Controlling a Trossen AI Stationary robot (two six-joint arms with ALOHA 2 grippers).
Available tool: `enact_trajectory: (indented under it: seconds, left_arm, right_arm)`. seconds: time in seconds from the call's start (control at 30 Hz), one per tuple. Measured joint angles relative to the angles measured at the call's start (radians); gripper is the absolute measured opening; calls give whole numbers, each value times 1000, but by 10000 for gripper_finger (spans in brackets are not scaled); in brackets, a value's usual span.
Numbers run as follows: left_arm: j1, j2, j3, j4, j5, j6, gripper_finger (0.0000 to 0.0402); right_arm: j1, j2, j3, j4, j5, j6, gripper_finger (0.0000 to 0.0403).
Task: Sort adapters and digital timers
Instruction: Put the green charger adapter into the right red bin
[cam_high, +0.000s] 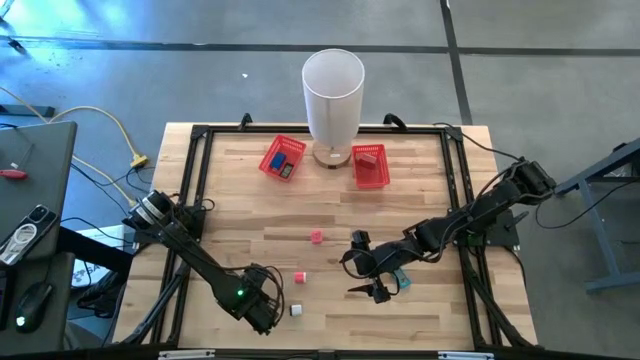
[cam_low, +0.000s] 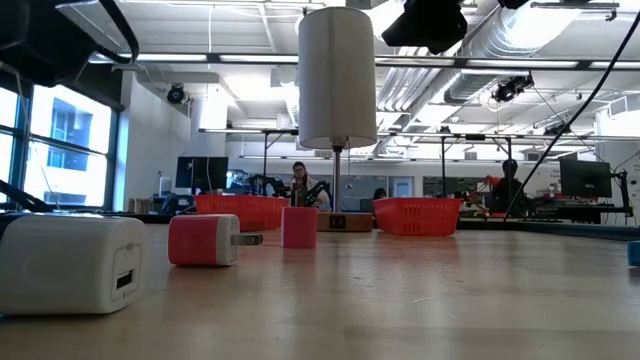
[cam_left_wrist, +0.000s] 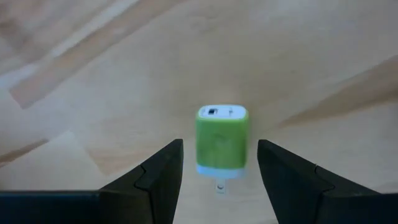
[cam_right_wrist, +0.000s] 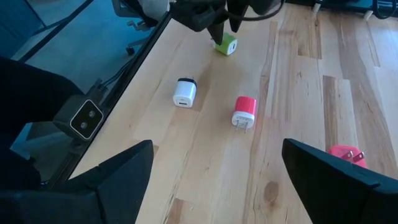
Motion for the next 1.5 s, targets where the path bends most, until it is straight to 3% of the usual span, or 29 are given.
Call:
enact_trajectory:
  seconds: [0.83,1.2,1.5]
  left_arm:
    - [14,65,-3,43,31,83,196]
    - [14,65,-3,43,5,81,124]
    - [13,65,-3,43,-15,117,129]
  right_arm:
    - [0,0,0,2,0,3,344]
    - [0,0,0,1,-1,3,344]
    - [0,0,0,0,-6,3,344]
